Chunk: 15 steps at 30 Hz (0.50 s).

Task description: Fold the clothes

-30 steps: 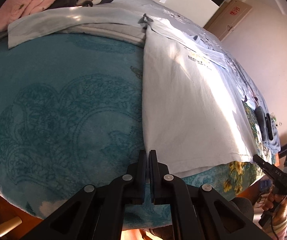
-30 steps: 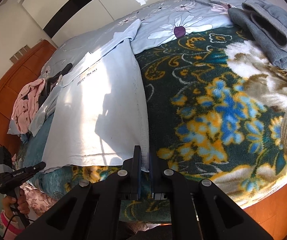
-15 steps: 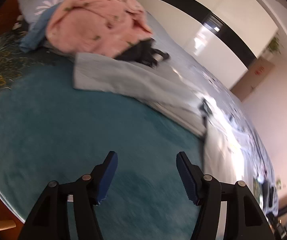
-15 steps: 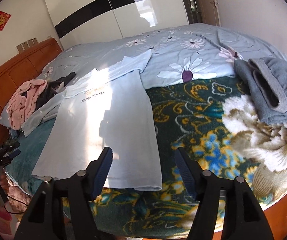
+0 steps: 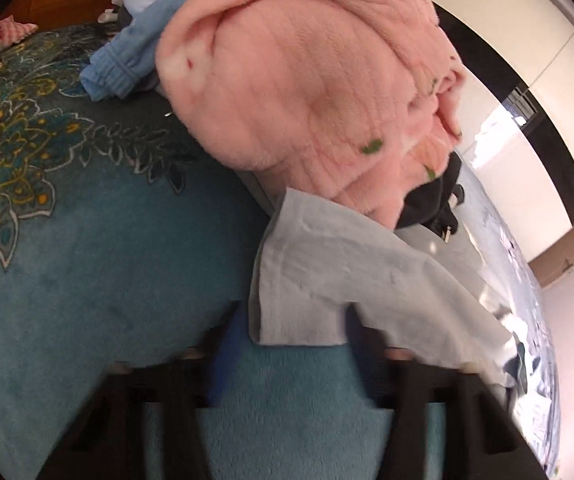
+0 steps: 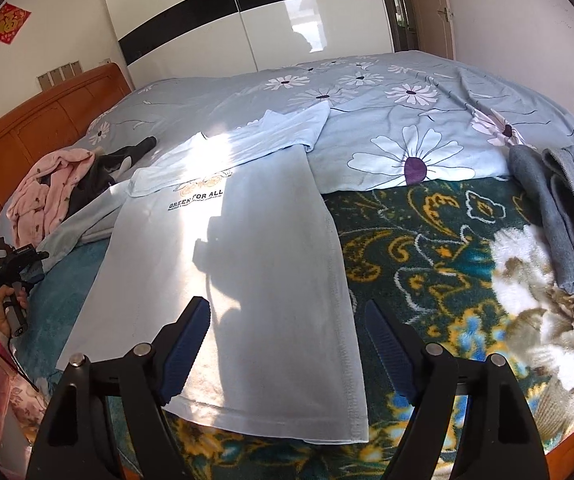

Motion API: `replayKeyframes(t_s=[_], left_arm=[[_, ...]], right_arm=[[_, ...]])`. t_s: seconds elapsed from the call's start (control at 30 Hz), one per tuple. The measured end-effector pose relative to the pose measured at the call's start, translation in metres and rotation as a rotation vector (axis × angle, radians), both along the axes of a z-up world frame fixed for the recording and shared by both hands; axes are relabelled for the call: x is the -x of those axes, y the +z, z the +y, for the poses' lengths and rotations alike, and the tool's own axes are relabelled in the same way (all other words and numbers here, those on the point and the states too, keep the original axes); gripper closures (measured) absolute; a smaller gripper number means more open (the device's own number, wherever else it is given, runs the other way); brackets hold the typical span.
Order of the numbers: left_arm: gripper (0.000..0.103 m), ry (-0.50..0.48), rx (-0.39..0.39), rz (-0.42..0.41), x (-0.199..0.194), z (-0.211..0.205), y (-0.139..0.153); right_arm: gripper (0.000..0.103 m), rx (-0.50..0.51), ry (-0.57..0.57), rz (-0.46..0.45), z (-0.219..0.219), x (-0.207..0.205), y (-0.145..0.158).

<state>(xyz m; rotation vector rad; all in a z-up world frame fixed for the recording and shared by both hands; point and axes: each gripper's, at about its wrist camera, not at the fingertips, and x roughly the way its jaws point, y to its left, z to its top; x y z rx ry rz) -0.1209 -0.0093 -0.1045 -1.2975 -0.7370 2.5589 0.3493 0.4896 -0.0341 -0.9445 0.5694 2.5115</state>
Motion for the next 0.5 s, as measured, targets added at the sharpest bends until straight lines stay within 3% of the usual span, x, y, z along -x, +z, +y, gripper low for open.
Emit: replayKeyframes(t_s=[0.2,0.33,0.5], left_arm=[[0.096,0.053,-0.018,0.012,-0.001,-0.012,0.008],[0.096,-0.028,-0.003,0.144,-0.005,0.009,0.072],[0.096,-0.252,-0.005,0.366,-0.015,0.096,0.182]], right_arm=[[0.022,0.007,-0.001,-0.005,0.005,-0.002,-0.005],[0.022,0.023,-0.015,0.002,0.013,-0.006,-0.009],[0.022,0.051,-0.025,0.027,0.023,-0.006,-0.012]])
